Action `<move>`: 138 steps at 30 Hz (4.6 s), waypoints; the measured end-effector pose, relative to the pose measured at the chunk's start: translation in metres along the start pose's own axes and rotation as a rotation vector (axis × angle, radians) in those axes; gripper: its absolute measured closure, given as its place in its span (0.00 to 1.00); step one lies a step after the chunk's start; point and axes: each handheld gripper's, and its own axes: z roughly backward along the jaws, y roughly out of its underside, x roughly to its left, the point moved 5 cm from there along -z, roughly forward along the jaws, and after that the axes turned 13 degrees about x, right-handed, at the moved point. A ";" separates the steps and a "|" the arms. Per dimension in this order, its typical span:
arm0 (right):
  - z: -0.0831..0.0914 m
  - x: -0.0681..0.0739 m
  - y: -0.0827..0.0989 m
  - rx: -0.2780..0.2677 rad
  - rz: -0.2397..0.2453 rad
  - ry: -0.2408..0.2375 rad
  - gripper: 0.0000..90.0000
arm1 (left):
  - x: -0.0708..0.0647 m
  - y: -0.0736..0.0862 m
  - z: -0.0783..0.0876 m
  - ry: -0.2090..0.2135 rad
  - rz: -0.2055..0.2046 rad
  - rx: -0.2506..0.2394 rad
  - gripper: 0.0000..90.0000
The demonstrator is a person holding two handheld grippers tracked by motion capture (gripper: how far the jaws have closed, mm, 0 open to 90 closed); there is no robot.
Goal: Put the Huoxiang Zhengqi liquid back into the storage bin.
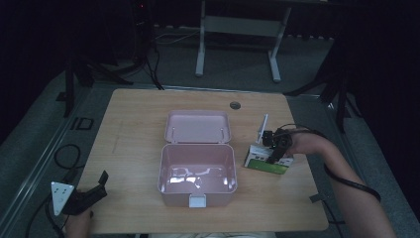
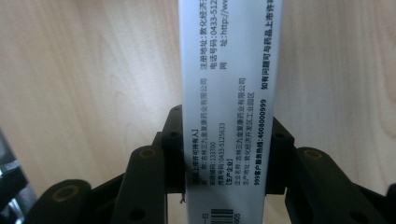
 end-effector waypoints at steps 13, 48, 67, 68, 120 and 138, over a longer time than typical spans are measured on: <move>0.013 0.037 0.015 -0.009 0.028 0.021 0.69 | 0.000 0.000 0.000 -0.003 0.000 0.001 0.00; 0.152 0.101 -0.020 -0.060 0.160 0.078 0.69 | 0.000 0.000 0.000 -0.001 0.004 -0.004 0.00; 0.170 0.114 -0.079 -0.060 0.231 0.069 0.69 | 0.001 0.000 0.001 0.002 0.005 -0.006 0.00; 0.170 0.116 -0.086 -0.056 0.239 0.067 0.69 | 0.001 0.000 0.001 0.003 0.006 -0.006 0.00; 0.032 0.117 -0.181 0.041 0.266 -0.047 0.68 | 0.001 0.000 0.001 0.011 0.005 -0.011 0.00; 0.030 0.117 -0.180 0.050 0.273 -0.078 0.59 | 0.001 0.000 0.001 0.012 0.004 -0.007 0.00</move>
